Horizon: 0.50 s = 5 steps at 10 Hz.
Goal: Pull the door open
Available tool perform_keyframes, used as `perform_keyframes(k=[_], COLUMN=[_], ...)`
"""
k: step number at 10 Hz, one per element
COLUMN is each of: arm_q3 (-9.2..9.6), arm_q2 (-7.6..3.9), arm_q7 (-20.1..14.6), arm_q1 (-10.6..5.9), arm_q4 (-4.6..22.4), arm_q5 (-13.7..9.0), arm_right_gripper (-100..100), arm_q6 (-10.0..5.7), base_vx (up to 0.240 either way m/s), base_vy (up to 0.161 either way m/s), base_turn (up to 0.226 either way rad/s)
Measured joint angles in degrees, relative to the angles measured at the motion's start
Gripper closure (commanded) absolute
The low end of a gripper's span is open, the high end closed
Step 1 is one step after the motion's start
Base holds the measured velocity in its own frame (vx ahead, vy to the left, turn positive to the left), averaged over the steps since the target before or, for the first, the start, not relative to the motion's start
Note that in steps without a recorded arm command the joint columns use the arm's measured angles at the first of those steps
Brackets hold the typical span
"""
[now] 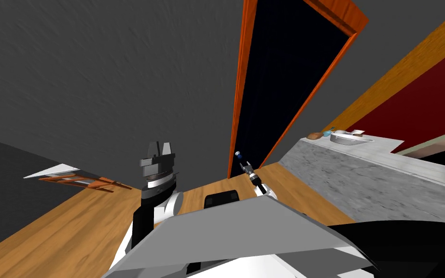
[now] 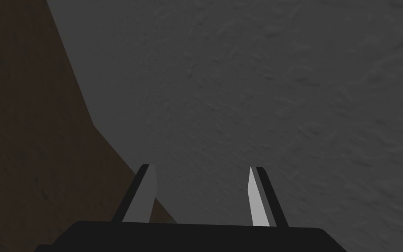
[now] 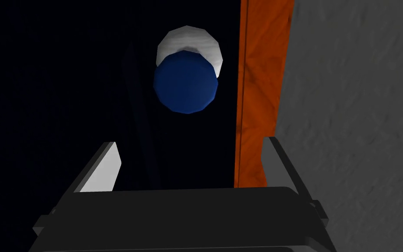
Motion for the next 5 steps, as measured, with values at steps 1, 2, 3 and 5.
perform_keyframes(k=[1,2,3,5], arm_q3=[-0.55,-1.29,-2.04,-2.94], arm_q2=[-0.46,-0.97,-1.68,-2.78], arm_q7=[-0.1,-0.1,-0.1,-0.7], arm_q1=[0.32,0.19,0.03,1.0], arm_q4=[0.5,1.7,3.0,3.1], arm_q5=[-0.4,-0.9,-1.4,-2.1], arm_right_gripper=[-100,-100,-100,-100], arm_q6=[-0.39,-1.12,-1.91,-2.85], base_vx=[0.18,0.195,0.182,0.148], base_vy=[0.073,0.043,0.054,0.012], base_turn=[0.215,0.16,0.151,0.099])
